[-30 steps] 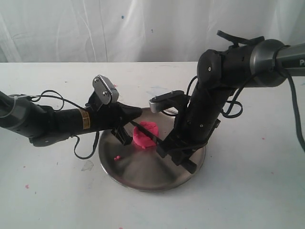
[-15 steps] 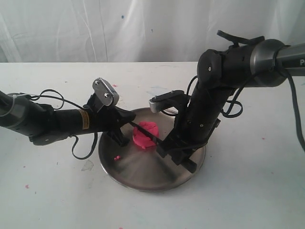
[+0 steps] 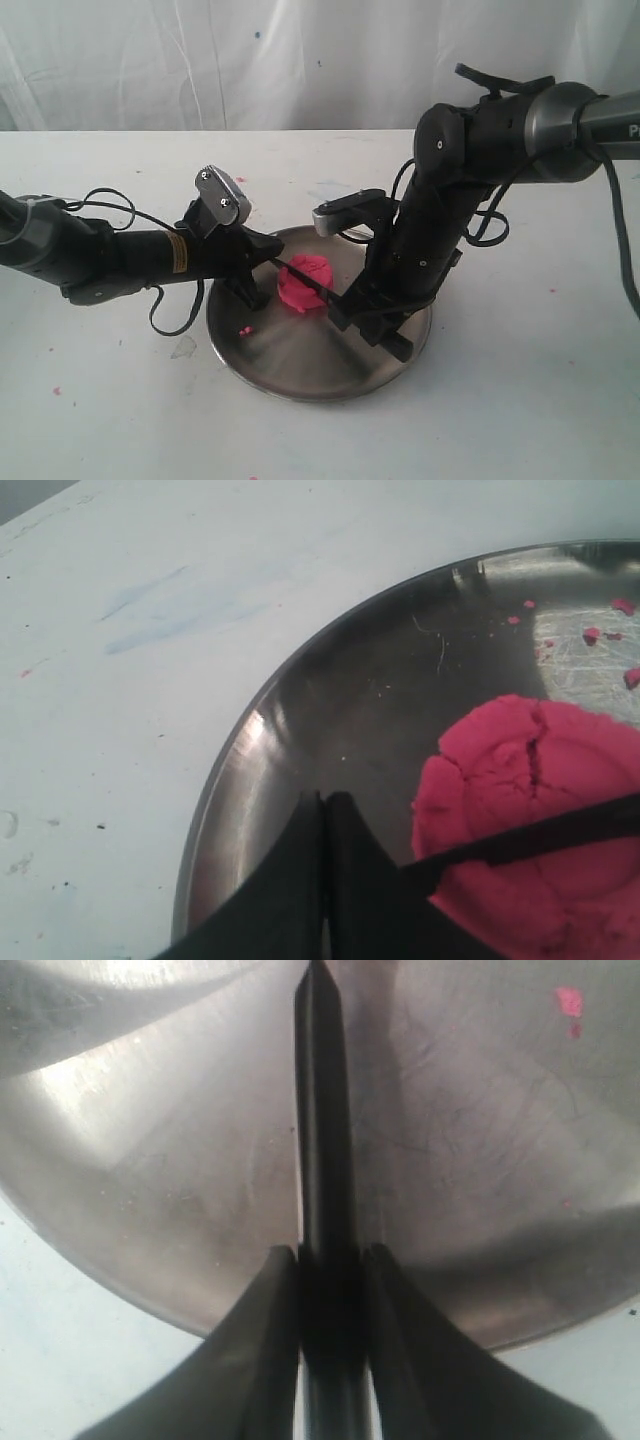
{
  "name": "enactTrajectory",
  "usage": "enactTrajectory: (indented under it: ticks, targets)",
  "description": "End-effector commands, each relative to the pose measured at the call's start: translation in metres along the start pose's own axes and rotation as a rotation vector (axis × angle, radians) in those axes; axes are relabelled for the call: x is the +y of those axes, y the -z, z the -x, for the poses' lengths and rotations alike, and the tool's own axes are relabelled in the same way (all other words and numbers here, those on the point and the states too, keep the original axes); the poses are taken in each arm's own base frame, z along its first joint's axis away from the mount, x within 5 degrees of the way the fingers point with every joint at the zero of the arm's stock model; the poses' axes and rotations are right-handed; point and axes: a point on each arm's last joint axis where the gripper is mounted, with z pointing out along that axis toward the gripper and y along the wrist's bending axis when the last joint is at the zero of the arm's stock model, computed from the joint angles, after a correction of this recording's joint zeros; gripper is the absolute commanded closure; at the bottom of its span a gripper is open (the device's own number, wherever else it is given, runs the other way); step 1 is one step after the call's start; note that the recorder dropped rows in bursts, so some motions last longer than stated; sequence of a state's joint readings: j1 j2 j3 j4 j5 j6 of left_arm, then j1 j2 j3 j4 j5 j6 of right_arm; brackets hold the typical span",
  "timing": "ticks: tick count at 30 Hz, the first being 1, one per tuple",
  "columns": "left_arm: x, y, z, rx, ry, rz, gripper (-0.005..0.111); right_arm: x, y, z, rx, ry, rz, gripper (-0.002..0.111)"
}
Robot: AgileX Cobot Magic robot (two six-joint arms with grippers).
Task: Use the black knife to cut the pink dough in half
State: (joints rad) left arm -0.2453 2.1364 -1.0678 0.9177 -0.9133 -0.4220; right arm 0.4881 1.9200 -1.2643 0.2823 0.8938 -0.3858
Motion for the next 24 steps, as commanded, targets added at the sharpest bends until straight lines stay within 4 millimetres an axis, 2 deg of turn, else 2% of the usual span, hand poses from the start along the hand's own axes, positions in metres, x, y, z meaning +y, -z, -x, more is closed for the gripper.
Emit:
enactTrajectory:
  ticks: [1, 16, 24]
  targets:
    - [-0.001, 0.0, -0.01, 0.067, -0.027, -0.009, 0.107, -0.001, 0.0, 0.002, -0.013, 0.006, -0.008, 0.108]
    - [-0.002, 0.001, 0.001, -0.026, -0.027, -0.025, 0.107, -0.001, 0.0, 0.002, -0.013, 0.006, -0.008, 0.108]
    - [0.0, 0.002, -0.009, 0.082, -0.027, 0.005, 0.107, -0.001, 0.0, 0.002, -0.015, 0.006, -0.009, 0.108]
